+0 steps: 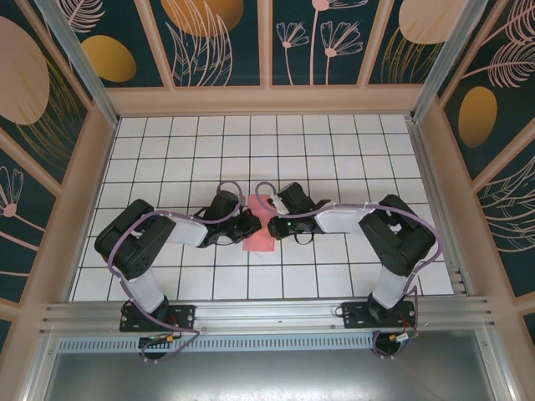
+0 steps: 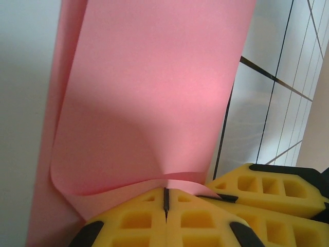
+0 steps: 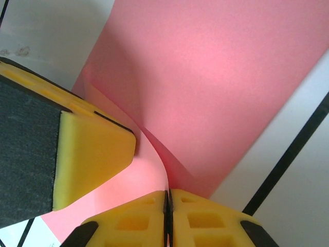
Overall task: Fold a paper plane with a square sheet of paper (pick it up from the middle)
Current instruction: Fold the triangle a second time at the center of the table.
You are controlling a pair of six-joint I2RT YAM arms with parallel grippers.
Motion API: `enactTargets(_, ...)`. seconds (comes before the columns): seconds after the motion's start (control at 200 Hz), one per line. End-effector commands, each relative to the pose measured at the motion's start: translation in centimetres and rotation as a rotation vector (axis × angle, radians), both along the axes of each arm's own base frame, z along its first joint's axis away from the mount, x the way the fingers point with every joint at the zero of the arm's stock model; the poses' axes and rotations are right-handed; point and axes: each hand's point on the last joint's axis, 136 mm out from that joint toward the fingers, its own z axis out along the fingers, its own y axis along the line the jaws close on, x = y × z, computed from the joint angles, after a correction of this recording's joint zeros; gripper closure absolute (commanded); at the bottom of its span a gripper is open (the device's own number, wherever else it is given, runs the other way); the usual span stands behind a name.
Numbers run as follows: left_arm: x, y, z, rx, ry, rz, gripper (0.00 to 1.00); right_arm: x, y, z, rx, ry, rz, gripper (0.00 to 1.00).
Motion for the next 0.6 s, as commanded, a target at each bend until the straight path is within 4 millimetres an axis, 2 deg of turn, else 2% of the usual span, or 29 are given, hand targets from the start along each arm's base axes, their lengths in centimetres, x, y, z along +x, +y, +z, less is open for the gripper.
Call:
enactTargets(0.0, -1.0, 1.2, -2.4, 0.063, 0.043, 0.002, 1.0, 0.3, -0.2, 0.4, -0.003, 0.01, -0.023, 0.86)
enactTargets(0.15, -1.2, 1.4, -2.6, 0.073, 0.043, -0.002, 1.0, 1.0, 0.1, 1.8, 0.013, -0.001, -0.048, 0.74)
enactTargets(0.365, -1.3, 1.3, -2.6, 0.072, 0.042, -0.008, 1.0, 1.9, -0.6, 6.4, 0.096, -0.051, -0.165, 0.54)
enactTargets(0.495, -1.2, 1.2, -2.6, 0.069, 0.04, -0.012, 1.0, 0.2, 0.4, 8.2, 0.235, 0.023, -0.165, 0.54)
enactTargets(0.535, -1.2, 1.2, -2.5, 0.068, 0.038, -0.012, 1.0, -0.5, 0.9, 8.5, 0.291, 0.067, -0.166, 0.57)
enactTargets(0.595, -1.1, 1.3, -2.5, 0.069, 0.037, -0.009, 1.0, -1.7, 1.7, 8.8, 0.37, 0.137, -0.156, 0.67)
